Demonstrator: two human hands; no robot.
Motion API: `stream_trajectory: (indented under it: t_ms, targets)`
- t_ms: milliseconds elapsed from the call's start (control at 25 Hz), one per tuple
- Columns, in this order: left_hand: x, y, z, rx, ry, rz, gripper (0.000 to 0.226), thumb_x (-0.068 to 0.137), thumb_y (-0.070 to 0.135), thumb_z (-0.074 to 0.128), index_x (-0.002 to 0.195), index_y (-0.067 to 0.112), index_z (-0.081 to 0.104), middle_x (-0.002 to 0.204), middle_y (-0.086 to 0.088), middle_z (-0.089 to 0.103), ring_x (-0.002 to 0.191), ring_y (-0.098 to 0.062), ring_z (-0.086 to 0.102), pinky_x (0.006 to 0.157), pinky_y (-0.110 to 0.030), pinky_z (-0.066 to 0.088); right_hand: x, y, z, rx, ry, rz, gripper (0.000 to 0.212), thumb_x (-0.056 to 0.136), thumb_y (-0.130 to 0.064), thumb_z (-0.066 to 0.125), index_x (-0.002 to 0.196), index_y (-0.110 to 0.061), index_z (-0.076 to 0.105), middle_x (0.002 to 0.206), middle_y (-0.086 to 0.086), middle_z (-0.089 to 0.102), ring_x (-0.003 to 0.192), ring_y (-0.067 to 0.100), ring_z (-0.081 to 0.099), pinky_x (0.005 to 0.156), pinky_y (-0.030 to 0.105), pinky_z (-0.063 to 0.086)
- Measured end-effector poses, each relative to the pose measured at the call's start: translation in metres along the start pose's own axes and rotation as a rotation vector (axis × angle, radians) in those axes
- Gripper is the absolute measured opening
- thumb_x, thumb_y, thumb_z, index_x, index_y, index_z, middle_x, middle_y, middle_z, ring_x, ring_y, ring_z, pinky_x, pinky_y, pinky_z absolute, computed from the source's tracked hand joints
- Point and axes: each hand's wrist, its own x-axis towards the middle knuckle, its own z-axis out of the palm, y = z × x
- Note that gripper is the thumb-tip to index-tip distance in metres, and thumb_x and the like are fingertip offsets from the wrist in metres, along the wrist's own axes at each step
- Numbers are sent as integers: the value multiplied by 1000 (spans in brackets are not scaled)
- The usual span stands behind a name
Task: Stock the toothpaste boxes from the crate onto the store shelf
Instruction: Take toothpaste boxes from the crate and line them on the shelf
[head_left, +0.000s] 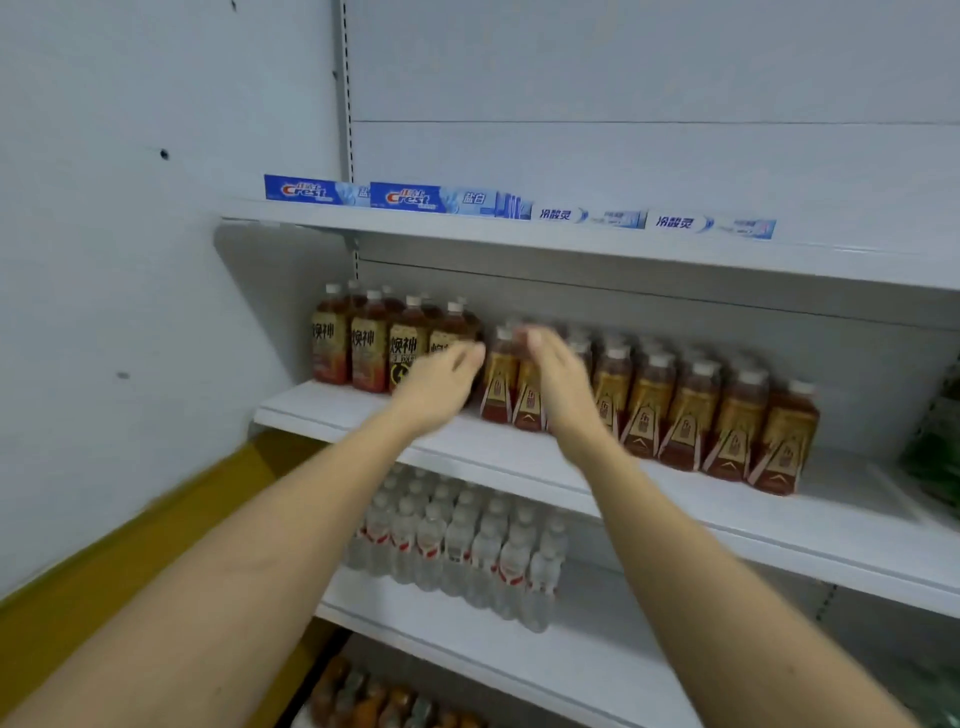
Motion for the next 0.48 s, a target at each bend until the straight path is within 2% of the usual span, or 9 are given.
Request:
stream_trajectory:
  t_ms: [120, 200, 280, 400, 480]
  targets:
    - [-45, -37, 40, -129, -85, -188, 58, 101, 57, 23, 148, 28, 38, 154, 4, 40, 142, -19, 35, 116, -39, 28, -48, 61, 17, -8, -107, 289, 48, 104, -45, 30, 143, -24, 48, 146, -7, 48, 135, 11, 42, 116, 39, 31]
    - [-75, -56, 64, -173, -109, -289, 56, 102, 54, 23, 149, 26, 38, 156, 3, 37, 144, -19, 32, 116, -36, 24, -82, 94, 21, -44, -165, 452, 53, 103, -50, 27, 148, -25, 41, 153, -5, 40, 142, 13, 35, 118, 39, 26]
    - [-109, -76, 88, -152, -145, -392, 56, 104, 51, 23, 150, 23, 36, 157, 3, 34, 145, -20, 30, 116, -35, 23, -118, 122, 21, -97, -226, 556, 58, 103, -53, 26, 151, -23, 36, 158, -4, 33, 145, 16, 30, 120, 38, 23]
    - [-156, -106, 131, -53, -280, -535, 61, 102, 57, 21, 152, 24, 31, 159, 1, 30, 146, -23, 28, 118, -39, 23, -175, 160, 18, -169, -344, 680, 59, 104, -51, 24, 154, -21, 30, 161, -4, 25, 148, 17, 23, 118, 34, 17]
    - [-185, -125, 158, -44, -289, -603, 61, 101, 58, 23, 151, 25, 34, 157, -1, 34, 144, -26, 32, 116, -40, 26, -213, 184, 15, -184, -409, 735, 58, 104, -51, 24, 154, -20, 29, 161, -2, 25, 148, 19, 24, 117, 33, 18]
